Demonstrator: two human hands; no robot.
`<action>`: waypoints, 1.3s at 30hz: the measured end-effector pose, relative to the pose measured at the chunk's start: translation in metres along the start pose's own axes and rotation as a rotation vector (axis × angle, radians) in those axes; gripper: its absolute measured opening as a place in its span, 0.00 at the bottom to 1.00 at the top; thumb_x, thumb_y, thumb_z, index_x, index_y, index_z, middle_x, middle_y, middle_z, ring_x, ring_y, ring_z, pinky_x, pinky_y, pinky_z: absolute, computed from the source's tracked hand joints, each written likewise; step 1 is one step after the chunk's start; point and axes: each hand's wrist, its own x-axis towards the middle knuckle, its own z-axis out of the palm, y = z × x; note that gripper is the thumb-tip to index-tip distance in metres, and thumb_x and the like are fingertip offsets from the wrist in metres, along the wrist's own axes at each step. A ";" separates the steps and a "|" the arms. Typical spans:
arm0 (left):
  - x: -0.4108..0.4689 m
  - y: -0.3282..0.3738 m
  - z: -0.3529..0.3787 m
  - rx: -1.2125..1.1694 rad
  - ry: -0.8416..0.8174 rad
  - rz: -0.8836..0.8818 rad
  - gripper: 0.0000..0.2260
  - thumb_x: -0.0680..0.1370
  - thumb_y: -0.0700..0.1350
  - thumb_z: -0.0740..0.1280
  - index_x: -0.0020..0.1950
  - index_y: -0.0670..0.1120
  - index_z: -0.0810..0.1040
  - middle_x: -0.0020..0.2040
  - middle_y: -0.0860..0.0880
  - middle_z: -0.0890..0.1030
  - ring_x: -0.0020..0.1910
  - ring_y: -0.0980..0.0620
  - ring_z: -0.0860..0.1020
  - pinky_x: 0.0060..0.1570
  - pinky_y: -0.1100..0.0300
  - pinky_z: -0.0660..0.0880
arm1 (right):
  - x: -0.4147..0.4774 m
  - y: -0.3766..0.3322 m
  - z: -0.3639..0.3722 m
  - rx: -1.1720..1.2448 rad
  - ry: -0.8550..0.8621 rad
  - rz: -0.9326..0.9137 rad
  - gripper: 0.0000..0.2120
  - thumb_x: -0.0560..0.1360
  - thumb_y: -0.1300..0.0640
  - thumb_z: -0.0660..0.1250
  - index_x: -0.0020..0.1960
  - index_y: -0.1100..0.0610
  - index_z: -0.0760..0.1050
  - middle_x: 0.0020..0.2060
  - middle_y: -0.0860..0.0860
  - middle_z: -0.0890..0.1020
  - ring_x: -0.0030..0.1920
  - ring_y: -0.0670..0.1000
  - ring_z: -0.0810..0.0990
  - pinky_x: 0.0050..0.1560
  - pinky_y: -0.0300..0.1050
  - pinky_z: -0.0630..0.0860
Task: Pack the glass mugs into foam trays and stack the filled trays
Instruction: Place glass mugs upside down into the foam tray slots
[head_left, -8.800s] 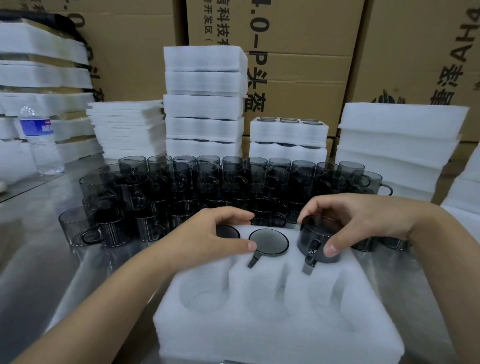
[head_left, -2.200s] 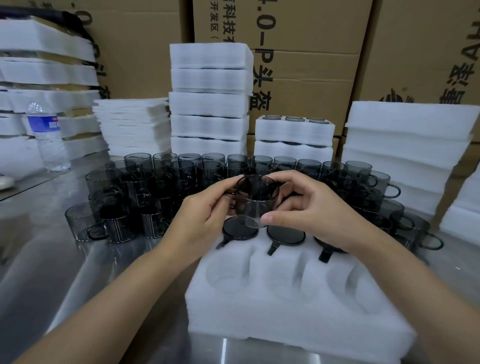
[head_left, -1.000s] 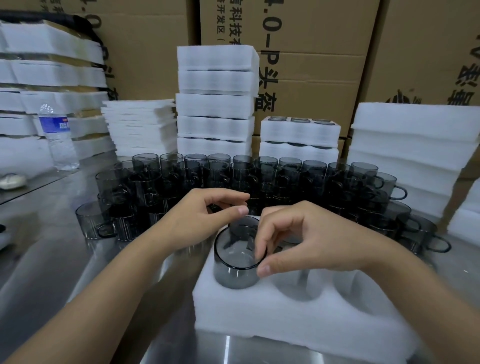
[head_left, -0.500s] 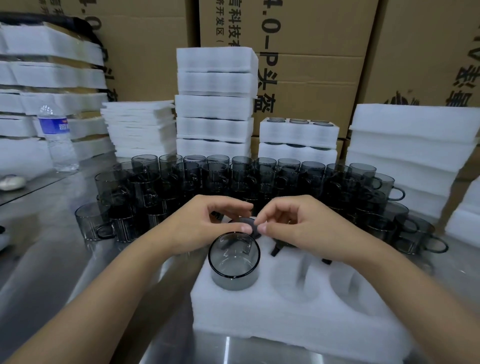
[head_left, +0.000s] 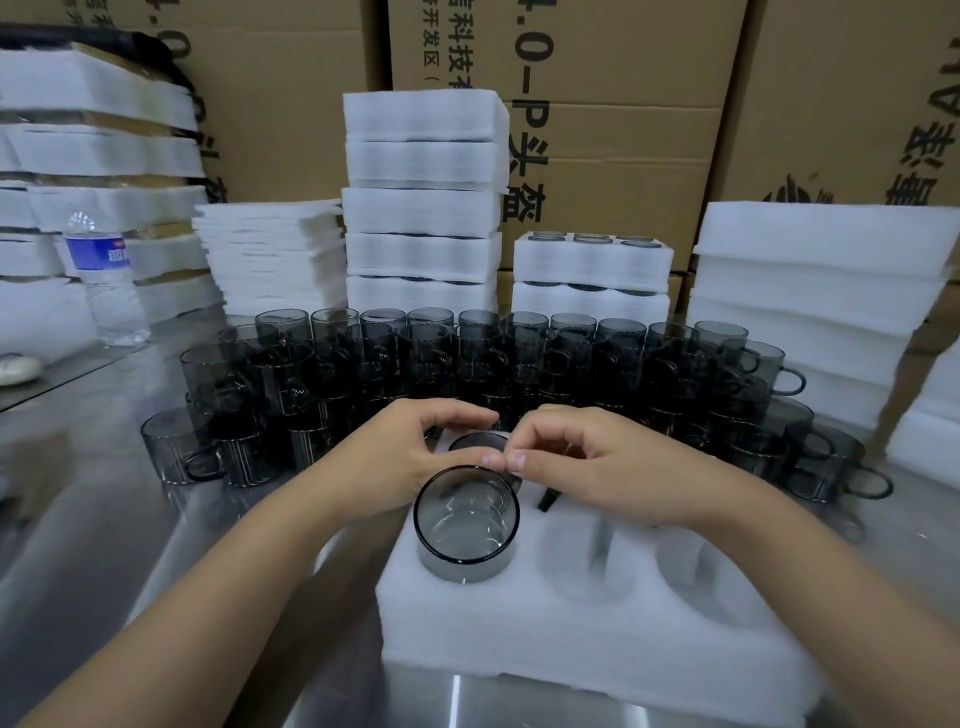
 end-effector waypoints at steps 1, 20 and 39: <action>0.000 0.001 -0.002 -0.008 0.002 -0.002 0.24 0.61 0.66 0.67 0.54 0.61 0.78 0.54 0.62 0.81 0.55 0.70 0.76 0.56 0.73 0.70 | 0.000 0.000 0.000 0.004 -0.005 -0.013 0.06 0.77 0.51 0.66 0.43 0.49 0.79 0.40 0.40 0.77 0.42 0.44 0.76 0.50 0.46 0.77; -0.007 0.004 -0.014 0.133 -0.327 -0.042 0.27 0.65 0.59 0.74 0.63 0.65 0.72 0.69 0.70 0.62 0.68 0.72 0.60 0.66 0.65 0.55 | -0.002 -0.005 0.007 -0.275 -0.015 0.024 0.05 0.74 0.46 0.68 0.47 0.46 0.75 0.43 0.42 0.70 0.38 0.39 0.69 0.41 0.31 0.66; -0.007 0.004 -0.013 0.194 -0.338 -0.023 0.27 0.66 0.56 0.77 0.62 0.68 0.72 0.69 0.70 0.61 0.69 0.70 0.59 0.70 0.61 0.56 | -0.003 -0.003 0.001 -0.219 -0.091 0.079 0.18 0.63 0.32 0.70 0.48 0.39 0.73 0.43 0.32 0.68 0.42 0.34 0.70 0.42 0.33 0.66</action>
